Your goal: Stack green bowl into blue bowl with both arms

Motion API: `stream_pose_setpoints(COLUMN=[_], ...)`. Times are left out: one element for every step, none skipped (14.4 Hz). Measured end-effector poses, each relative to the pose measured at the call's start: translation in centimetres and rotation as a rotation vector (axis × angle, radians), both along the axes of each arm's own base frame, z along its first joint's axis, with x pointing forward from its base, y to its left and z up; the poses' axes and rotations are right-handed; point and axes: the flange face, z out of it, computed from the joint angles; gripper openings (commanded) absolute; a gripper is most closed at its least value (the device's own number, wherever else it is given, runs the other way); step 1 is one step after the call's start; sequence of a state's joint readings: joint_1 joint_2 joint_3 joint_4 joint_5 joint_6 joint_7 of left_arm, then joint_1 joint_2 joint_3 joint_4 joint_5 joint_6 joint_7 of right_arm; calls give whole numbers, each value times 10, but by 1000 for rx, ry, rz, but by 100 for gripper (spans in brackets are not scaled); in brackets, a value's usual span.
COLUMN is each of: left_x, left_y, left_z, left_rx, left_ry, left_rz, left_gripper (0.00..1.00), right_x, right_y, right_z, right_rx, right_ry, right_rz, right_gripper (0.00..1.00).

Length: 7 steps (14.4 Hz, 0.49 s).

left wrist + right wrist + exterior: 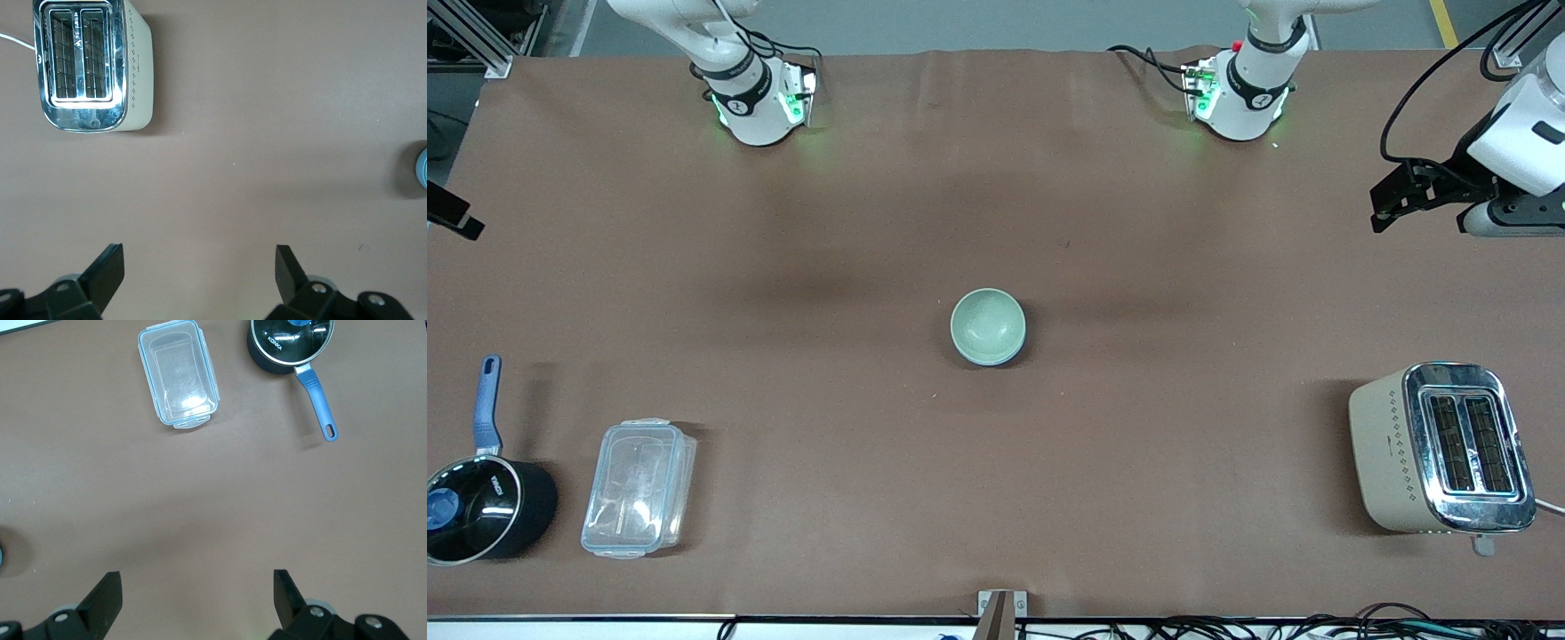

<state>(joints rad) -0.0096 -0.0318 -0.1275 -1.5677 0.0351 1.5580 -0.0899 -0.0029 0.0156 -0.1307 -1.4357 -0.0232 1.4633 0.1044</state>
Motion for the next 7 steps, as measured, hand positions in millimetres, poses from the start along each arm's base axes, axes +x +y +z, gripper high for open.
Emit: stream_pose_setpoints(left_x=[0,0,-1,-1,-1,-2,-2], left_y=[0,-1,-1,-1,-1,-1,-2], left_z=[0,0,-1,-1,-1,-2,-2], left_rx=[0,0,1,1,2,2,3], left_ry=[0,2,5,9,13,16,18], left_rz=[-1,-1,-1,-1,-1,-2,-4], left_gripper=[100,100,100,100,100,100,100], right_x=[1,2,3,4,4,4,4], right_y=[5,12,18,21,22,22,22], right_z=[-1,-1,-2,-2,-2,-2,-2], right_rx=[0,0,1,1,1,1,1], right_ry=[1,3,3,4,4,4,4], right_rz=[11,24,35,41,42,42,42], right_gripper=[100,100,100,100,100,100,100])
